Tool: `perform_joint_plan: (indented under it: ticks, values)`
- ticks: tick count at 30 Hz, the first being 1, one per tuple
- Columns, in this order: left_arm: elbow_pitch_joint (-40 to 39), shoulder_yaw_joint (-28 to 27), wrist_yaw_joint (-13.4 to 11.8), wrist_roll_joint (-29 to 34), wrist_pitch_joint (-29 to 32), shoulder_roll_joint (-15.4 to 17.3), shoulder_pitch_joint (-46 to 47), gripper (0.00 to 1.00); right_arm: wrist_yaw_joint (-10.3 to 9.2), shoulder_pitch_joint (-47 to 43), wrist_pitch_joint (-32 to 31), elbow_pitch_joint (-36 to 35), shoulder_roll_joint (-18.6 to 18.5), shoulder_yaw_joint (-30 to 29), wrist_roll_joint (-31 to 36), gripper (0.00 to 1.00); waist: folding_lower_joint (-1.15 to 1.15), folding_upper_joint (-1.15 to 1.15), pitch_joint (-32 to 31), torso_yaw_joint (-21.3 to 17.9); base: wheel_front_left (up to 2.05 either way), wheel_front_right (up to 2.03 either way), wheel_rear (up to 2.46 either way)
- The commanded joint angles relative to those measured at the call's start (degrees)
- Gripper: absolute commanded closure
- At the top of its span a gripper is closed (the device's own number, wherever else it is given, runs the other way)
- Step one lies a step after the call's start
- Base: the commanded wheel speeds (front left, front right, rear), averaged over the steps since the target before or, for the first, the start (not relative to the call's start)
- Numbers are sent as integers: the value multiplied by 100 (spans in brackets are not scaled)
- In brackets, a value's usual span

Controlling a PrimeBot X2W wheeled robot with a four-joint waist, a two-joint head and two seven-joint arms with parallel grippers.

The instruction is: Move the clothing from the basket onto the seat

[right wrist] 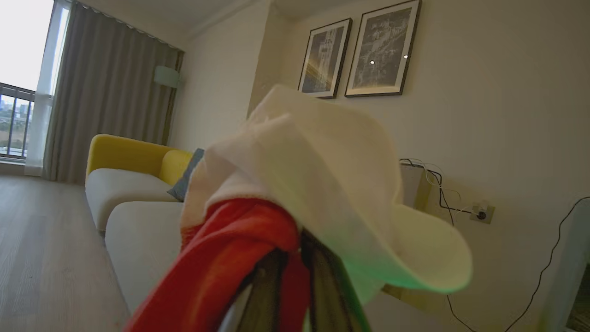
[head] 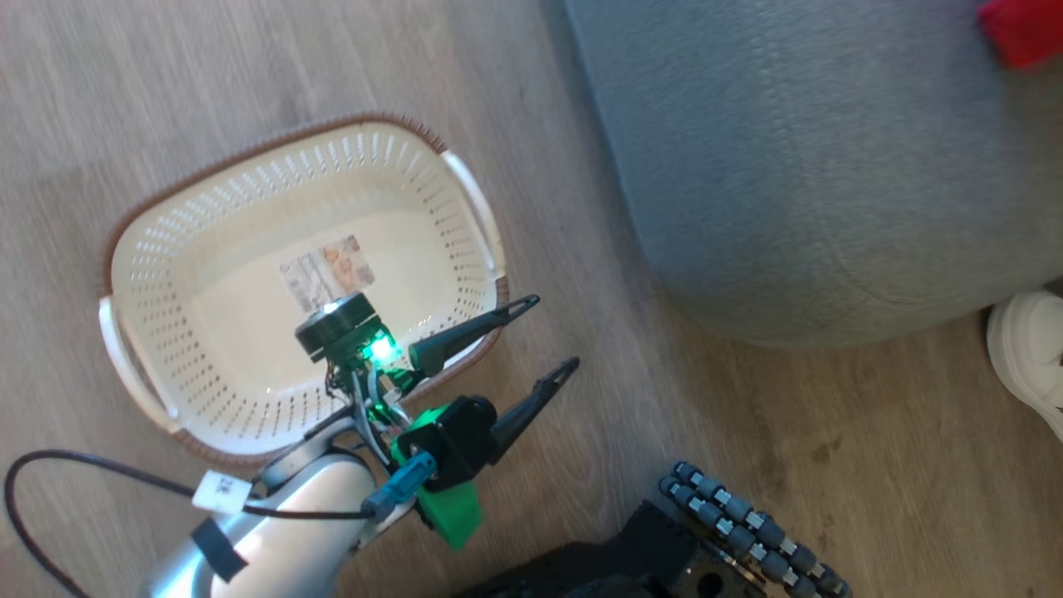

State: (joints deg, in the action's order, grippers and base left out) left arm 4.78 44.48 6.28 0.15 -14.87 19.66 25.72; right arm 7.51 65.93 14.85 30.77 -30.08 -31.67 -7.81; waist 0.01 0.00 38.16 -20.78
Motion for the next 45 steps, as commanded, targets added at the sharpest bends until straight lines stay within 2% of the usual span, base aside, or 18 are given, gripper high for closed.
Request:
perform_joint_plan:
  ticks: [1,4,12,17,19,24,30,32,33,37,45]
  values:
    - [-223,-131,-42,17,-13,109,72,0,-2,305,-42,319,-252,-342,-11,100,-1,0,243,158,0,0,0]
    - [-249,-147,-50,-16,-13,162,109,0,-2,554,-38,1048,-193,-585,70,100,-1,0,393,225,0,0,0]
    - [-352,-235,-41,-106,-13,101,207,0,-2,638,2,2186,24,-374,202,100,-1,0,557,361,0,0,0]
    - [-355,-237,-34,-87,-13,94,242,0,-2,604,9,2641,88,-449,142,100,-1,0,590,411,0,0,0]
    - [-344,-233,-33,-73,-13,87,266,0,-2,610,10,2854,237,-530,-61,100,-1,0,592,432,0,0,0]
    - [-326,-251,-63,-62,-13,72,293,0,-2,380,13,3126,577,-285,-427,100,-1,0,587,420,0,0,0]
    - [-284,-211,-71,-72,-13,23,290,0,-2,133,14,3185,562,34,-625,100,-1,0,478,422,0,0,0]
    - [-259,-205,-77,-87,-13,-4,269,0,-2,67,14,3119,521,87,-635,23,-1,0,411,420,0,0,0]
    - [-250,-193,-76,-86,-13,-19,260,0,-2,43,14,3091,506,111,-637,0,-1,0,372,419,0,0,0]
    - [-196,-97,-66,-73,-13,-127,240,0,-2,-43,14,2903,484,216,-667,0,-1,0,143,434,0,0,0]
    - [-144,-29,-82,-187,-13,-635,137,0,-2,-467,15,2451,367,807,-729,0,-1,0,-597,513,0,0,0]
